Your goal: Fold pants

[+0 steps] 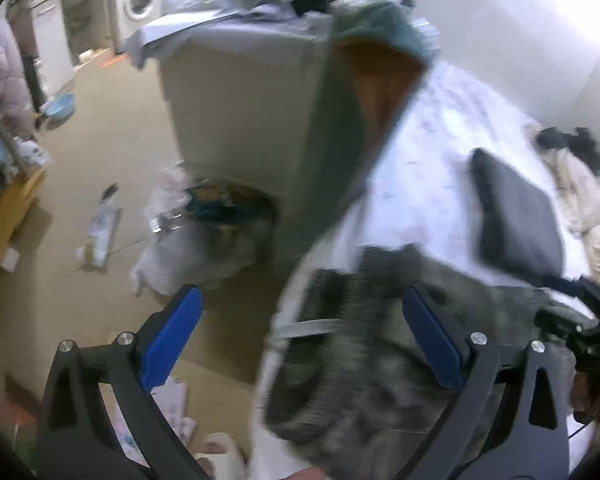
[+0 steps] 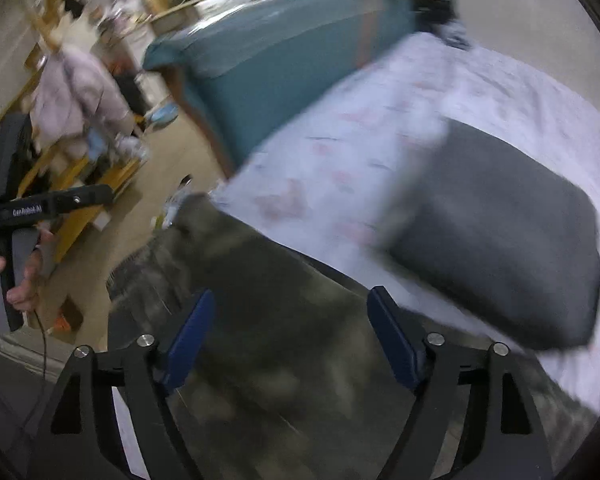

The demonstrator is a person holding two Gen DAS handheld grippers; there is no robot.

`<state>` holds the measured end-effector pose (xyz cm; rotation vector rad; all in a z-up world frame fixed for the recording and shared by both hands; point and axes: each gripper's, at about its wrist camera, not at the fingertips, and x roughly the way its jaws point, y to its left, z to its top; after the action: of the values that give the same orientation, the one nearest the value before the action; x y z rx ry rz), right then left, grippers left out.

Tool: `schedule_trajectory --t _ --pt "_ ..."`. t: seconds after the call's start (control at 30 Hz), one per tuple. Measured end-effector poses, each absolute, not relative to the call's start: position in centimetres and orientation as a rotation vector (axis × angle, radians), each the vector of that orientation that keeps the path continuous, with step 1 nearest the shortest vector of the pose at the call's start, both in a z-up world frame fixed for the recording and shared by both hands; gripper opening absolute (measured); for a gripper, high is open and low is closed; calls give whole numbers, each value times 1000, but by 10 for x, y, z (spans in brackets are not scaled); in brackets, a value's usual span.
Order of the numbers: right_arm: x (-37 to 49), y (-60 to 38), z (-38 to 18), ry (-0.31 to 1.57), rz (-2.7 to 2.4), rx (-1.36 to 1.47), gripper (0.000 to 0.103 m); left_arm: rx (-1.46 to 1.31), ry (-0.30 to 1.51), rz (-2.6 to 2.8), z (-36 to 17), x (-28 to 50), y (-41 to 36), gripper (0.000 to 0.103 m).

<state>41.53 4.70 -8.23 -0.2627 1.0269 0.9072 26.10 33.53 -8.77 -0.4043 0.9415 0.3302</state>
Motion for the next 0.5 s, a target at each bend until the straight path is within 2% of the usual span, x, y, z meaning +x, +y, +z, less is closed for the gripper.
schedule_trajectory --t 0.2,0.27,0.3,0.33,0.37,0.4,0.5 --pt "424 152 -111 1086 928 -323 81 -483 1041 340 -119 251 362 99" --pt "428 176 -128 1145 944 -302 81 -645 1016 379 -122 241 382 99" --pt "429 186 -136 1193 960 -272 74 -737 993 407 -120 236 393 99" --pt "429 192 -143 1226 981 -256 63 -770 980 432 -119 232 398 99" --pt "424 196 -146 1232 1018 -257 28 -798 960 470 -116 227 405 99" --pt "419 199 -143 1206 1035 -285 18 -811 944 494 -114 223 409 99" --pt "402 196 -118 1086 1135 -330 9 -860 922 548 -113 210 422 99"
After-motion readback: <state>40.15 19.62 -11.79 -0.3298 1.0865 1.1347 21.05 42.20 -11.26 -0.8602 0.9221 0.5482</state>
